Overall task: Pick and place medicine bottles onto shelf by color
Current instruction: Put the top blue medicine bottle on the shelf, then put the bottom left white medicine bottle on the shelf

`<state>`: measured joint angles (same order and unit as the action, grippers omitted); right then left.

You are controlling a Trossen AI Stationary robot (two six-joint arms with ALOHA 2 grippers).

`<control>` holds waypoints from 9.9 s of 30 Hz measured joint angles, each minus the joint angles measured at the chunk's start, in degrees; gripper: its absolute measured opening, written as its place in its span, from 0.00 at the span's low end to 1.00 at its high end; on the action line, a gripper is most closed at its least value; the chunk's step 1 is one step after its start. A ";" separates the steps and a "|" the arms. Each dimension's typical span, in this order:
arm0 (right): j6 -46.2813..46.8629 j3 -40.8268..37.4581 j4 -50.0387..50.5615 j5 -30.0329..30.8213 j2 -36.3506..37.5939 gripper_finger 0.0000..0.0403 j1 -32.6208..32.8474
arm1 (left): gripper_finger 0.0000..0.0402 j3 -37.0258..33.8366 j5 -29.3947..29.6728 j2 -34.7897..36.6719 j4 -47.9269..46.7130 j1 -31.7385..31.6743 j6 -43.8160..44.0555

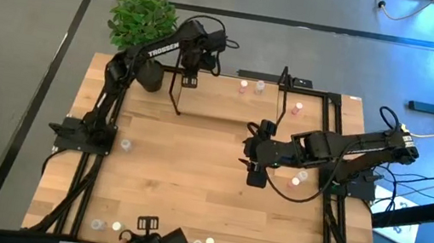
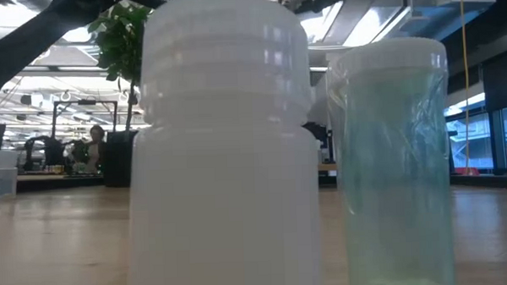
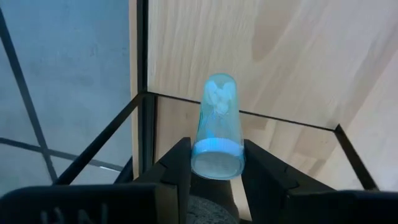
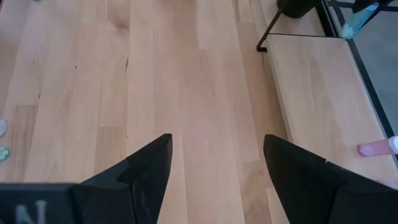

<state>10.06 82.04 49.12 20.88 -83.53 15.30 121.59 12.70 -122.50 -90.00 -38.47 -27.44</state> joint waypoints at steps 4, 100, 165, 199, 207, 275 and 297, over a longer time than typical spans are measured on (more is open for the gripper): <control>0.01 0.00 -0.02 0.00 0.00 0.63 0.01 | 0.25 -0.41 0.06 0.00 0.02 -0.01 0.01; -2.91 0.02 -9.05 9.42 -1.51 0.63 -8.08 | 0.25 -0.75 0.02 0.05 0.06 4.03 1.46; -3.05 0.02 -9.05 9.44 -1.49 0.63 -8.08 | 0.32 -8.87 8.14 -3.77 9.67 2.11 -10.81; -3.03 0.02 -9.03 9.44 -1.49 0.63 -8.06 | 0.59 -4.82 9.36 -3.68 4.54 2.87 -8.83; -3.04 0.02 -9.04 9.44 -1.49 0.63 -8.06 | 0.59 -1.00 9.72 -3.69 -0.20 3.45 -4.90; -7.46 0.00 -14.60 -13.56 -5.49 0.63 5.65 | 0.59 -60.73 15.74 52.09 31.08 74.24 66.00; -3.24 25.08 3.46 -24.02 -28.96 0.63 8.29 | 0.59 -60.73 23.11 52.09 34.67 76.84 67.82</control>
<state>6.82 107.12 52.58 -3.13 -112.49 23.59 60.86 35.81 -70.41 -55.32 38.37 40.38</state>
